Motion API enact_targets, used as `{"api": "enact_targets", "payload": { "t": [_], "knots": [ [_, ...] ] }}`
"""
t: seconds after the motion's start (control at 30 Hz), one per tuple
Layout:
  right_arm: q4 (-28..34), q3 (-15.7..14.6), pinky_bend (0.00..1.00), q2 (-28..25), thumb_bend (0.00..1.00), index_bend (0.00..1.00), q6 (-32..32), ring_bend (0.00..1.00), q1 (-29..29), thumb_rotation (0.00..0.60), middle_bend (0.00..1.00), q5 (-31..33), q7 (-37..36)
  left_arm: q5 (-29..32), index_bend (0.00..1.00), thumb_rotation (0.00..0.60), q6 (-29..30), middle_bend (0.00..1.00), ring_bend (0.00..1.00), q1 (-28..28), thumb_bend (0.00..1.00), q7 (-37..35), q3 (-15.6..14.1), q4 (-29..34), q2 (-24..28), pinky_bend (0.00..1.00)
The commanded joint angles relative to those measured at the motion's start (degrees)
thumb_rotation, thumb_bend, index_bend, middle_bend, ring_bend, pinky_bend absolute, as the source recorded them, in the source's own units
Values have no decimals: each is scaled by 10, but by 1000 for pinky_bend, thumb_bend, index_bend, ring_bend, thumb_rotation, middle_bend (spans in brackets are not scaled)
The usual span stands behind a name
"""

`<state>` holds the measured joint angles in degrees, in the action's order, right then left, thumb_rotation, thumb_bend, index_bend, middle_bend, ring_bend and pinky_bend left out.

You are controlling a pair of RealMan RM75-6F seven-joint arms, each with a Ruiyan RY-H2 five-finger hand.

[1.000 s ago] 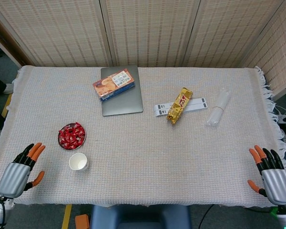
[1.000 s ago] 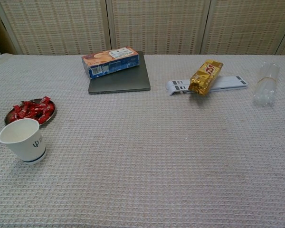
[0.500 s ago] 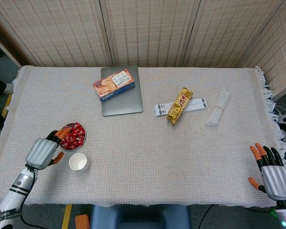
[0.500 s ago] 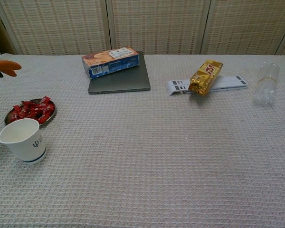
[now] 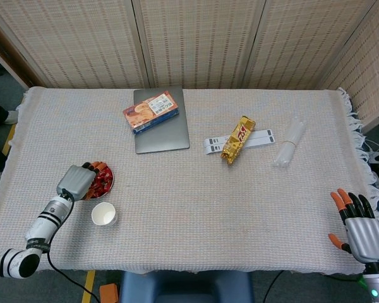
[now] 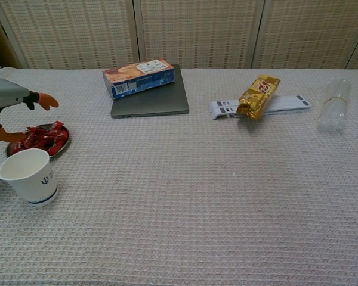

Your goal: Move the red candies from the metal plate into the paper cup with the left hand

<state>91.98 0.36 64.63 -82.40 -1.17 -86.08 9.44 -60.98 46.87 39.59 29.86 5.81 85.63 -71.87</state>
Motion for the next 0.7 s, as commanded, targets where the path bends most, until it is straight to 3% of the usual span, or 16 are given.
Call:
{"api": "enact_targets", "payload": {
  "t": [0.03, 0.33, 0.7],
  "knots": [
    [0, 0, 0, 0, 112, 0, 2, 0, -1, 600, 0, 1, 0, 20, 113, 600, -13, 134, 206, 15, 374, 24, -7, -10, -12, 835],
    [1, -1, 0, -3, 111, 0, 2, 0, -1, 600, 0, 3, -4, 90, 216, 600, -18, 180, 257, 48, 370, 108, -33, -55, -57, 880],
    [1, -2, 0, -3, 111, 0, 8, 0, -4, 600, 0, 6, 0, 112, 321, 600, -6, 263, 351, 57, 373, 129, -52, -86, -82, 932]
  ]
}}
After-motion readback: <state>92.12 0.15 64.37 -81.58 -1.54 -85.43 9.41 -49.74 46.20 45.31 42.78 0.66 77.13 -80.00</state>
